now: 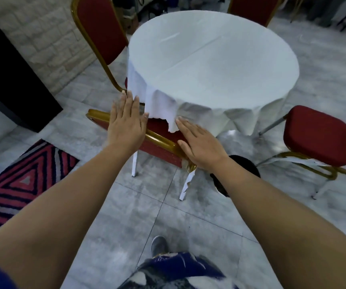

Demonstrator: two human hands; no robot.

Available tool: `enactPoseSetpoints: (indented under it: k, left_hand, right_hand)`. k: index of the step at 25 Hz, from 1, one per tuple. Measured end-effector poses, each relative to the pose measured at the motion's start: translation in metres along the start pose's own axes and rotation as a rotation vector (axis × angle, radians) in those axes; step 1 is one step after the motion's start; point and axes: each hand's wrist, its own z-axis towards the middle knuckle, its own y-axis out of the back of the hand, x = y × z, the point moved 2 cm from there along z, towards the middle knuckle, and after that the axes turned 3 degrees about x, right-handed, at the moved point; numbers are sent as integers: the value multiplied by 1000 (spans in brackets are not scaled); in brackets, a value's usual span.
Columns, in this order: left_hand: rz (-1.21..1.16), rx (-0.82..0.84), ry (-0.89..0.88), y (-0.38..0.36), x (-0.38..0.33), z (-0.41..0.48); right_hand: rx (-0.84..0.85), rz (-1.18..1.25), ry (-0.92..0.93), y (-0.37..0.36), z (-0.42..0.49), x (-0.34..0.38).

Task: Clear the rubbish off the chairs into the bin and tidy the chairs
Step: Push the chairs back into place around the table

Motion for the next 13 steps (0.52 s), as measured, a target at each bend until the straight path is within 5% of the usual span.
enactPoseSetpoints:
  k: [7,13]
  left_hand:
    - [-21,119,-366,-32,-144,12]
    - [-85,389,-478,-90,-296,-3]
  right_hand:
    - [4,59,-421,2,-94,-102]
    - [-32,145,-714,11,-196,-218]
